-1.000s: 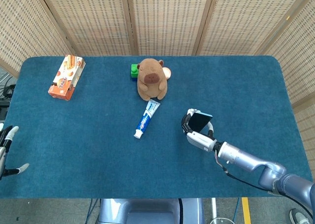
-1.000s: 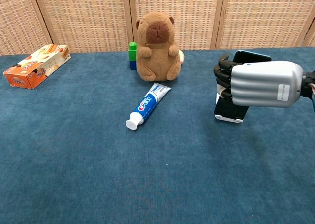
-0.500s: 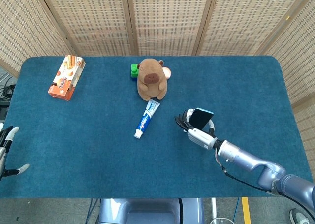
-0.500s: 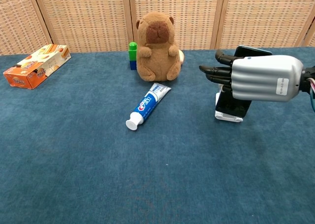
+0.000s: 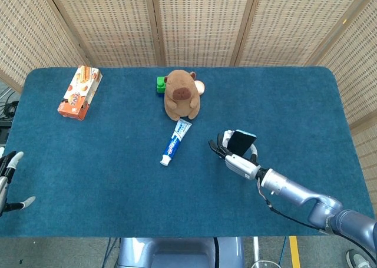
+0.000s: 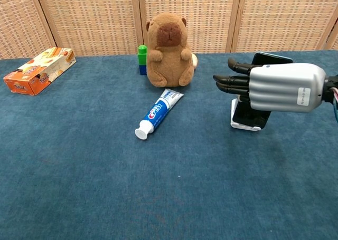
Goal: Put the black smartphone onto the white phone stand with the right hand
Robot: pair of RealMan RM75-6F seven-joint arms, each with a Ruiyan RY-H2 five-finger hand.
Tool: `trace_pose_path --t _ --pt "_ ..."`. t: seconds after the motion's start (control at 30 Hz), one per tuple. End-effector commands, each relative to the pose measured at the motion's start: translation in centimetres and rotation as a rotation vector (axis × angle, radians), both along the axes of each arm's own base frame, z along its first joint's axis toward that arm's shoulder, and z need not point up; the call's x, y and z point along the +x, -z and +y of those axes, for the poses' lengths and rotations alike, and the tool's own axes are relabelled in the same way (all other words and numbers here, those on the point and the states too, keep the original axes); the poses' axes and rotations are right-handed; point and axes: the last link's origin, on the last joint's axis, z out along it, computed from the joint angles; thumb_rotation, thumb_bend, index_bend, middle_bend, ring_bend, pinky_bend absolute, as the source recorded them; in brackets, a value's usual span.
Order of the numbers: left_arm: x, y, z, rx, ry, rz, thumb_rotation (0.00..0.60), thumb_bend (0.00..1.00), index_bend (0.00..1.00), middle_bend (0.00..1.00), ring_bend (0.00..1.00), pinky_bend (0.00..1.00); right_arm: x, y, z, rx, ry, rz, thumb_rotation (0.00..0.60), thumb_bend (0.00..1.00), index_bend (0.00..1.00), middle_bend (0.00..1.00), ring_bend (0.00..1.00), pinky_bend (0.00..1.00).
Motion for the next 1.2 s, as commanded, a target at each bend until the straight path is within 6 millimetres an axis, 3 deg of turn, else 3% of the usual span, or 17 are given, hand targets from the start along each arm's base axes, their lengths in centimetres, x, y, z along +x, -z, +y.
trace_pose_path --t 0.03,0.47,1.2 --pt "0.01 0.00 -0.02 0.000 0.000 0.000 0.600 0.00 0.00 0.00 0.00 0.00 0.05 0.24 0.12 0.004 -0.002 -0.001 0.600 0.43 0.38 0.09 0.00 0.17" --pt "-0.05 -0.12 -0.07 0.000 0.000 -0.004 0.600 0.00 0.00 0.00 0.00 0.00 0.21 0.66 0.09 -0.024 0.037 -0.017 0.600 0.43 0.25 0.00 0.00 0.01" --pt "-0.01 -0.06 -0.11 -0.003 0.001 -0.003 0.600 0.00 0.00 0.00 0.00 0.00 -0.42 -0.13 -0.49 -0.056 0.086 -0.024 0.600 0.44 0.19 0.00 0.00 0.00"
